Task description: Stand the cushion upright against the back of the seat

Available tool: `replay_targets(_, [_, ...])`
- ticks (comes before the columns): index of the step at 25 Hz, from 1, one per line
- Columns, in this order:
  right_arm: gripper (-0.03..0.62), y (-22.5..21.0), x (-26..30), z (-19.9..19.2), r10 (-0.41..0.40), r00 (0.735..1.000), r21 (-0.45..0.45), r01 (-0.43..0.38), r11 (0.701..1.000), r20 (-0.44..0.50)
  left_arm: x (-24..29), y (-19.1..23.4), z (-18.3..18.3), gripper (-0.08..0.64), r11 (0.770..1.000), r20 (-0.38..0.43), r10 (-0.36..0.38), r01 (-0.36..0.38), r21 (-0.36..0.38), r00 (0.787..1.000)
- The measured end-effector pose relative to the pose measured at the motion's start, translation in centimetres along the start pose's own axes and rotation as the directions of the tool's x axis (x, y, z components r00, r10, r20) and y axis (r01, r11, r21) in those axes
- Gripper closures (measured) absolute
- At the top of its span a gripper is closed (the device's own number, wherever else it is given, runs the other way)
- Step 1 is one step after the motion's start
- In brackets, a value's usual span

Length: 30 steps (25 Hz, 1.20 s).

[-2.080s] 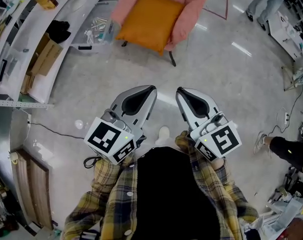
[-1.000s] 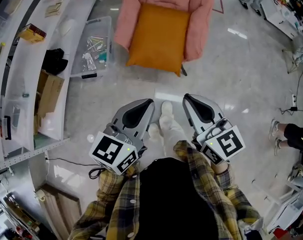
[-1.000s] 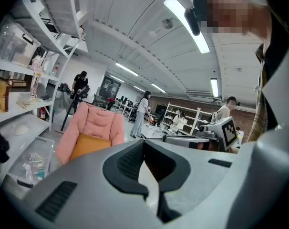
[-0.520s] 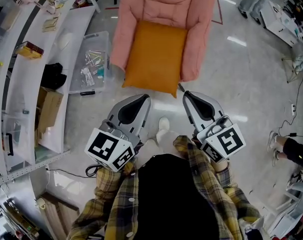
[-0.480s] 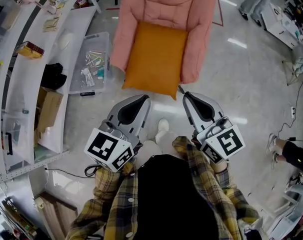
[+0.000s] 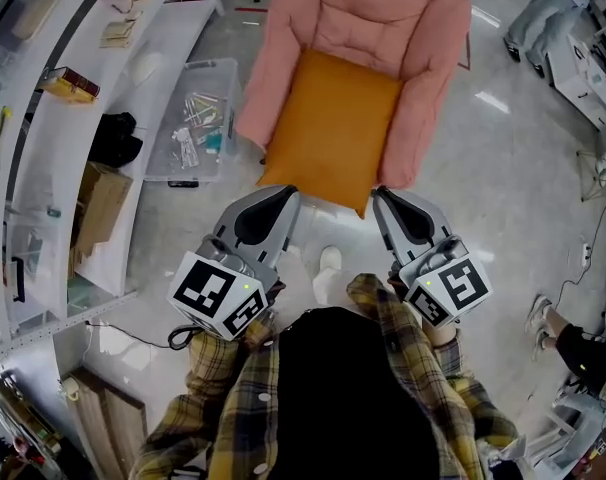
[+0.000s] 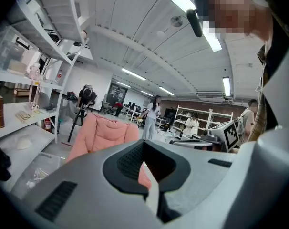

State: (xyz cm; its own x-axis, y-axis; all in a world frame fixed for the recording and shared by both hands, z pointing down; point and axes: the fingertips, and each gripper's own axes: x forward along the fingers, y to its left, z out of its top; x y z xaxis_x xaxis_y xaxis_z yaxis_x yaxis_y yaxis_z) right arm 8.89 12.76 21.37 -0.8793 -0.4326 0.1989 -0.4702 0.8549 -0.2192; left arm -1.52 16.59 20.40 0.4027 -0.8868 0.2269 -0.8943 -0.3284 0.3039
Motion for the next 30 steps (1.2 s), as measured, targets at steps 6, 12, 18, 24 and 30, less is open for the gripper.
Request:
replay_targets(6, [0.568,-1.3,5.7,0.8,-0.097,0.995,0.023,0.096,0.995,0.007,2.7,5.5,1.2,0.555,0.994,-0.04,-0.106,0.106,-0.005,0.994])
replay_targets(12, [0.568,-2.7,11.2,1.9,-0.208,0.978,0.057,0.206,0.977,0.026,5.9,10.2,2.9,0.555,0.97,-0.094,-0.241,0.242,0.002,0.966])
replay_targets(18, [0.568,-4.2,13.4,1.5,-0.352,0.936,0.097,0.348,0.932,0.02,8.7,12.2,2.7,0.555,0.924,-0.169,-0.38,0.382,-0.023,0.909])
replay_targets(24, [0.568,-5.6,14.0,0.0,-0.432,0.902,0.128,0.43,0.894,-0.016,10.5,12.2,0.6,0.555,0.884,-0.244,-0.464,0.462,-0.068,0.852])
replay_targets(30, [0.568,-7.7,14.3,-2.7,-0.467,0.88,0.134,0.475,0.87,-0.087,12.8,12.7,-2.0,0.555,0.888,-0.295,-0.459,0.448,-0.11,0.838])
